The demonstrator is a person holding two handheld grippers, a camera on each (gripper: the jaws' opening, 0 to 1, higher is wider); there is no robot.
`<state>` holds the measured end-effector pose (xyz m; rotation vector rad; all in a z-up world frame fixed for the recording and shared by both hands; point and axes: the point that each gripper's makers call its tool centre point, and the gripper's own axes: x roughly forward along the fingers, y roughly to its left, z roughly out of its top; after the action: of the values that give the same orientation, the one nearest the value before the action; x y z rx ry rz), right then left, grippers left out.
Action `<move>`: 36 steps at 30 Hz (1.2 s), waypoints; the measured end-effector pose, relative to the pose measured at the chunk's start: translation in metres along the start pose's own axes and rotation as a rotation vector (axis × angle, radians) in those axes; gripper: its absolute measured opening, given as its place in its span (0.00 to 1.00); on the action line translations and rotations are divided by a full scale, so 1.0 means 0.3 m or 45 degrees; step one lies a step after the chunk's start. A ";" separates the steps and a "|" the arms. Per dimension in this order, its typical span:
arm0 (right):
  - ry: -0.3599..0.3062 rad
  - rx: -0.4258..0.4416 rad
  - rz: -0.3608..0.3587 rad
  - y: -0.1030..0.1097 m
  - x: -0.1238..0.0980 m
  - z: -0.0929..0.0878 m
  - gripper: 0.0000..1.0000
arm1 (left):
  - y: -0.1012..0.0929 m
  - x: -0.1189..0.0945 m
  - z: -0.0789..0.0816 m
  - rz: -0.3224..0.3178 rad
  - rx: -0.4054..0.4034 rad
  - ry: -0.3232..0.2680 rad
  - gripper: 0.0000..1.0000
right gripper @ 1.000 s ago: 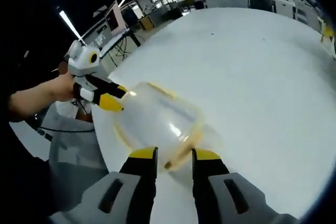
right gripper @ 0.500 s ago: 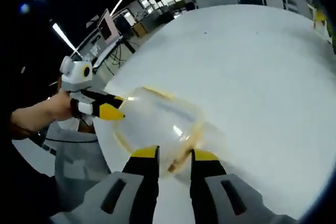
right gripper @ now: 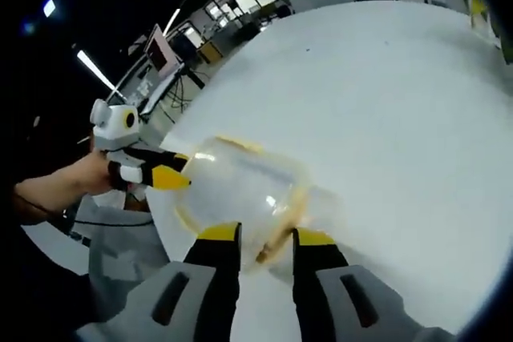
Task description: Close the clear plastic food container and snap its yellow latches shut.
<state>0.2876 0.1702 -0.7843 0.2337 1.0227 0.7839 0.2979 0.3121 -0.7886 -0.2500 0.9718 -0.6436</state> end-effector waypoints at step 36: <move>0.087 -1.035 0.042 0.151 0.065 0.063 0.28 | -0.130 -0.006 0.073 0.048 1.092 0.073 0.18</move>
<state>0.2873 0.2190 -0.7641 -0.4771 0.6930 1.1779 0.2998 0.2806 -0.7568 0.5457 0.6775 -0.9754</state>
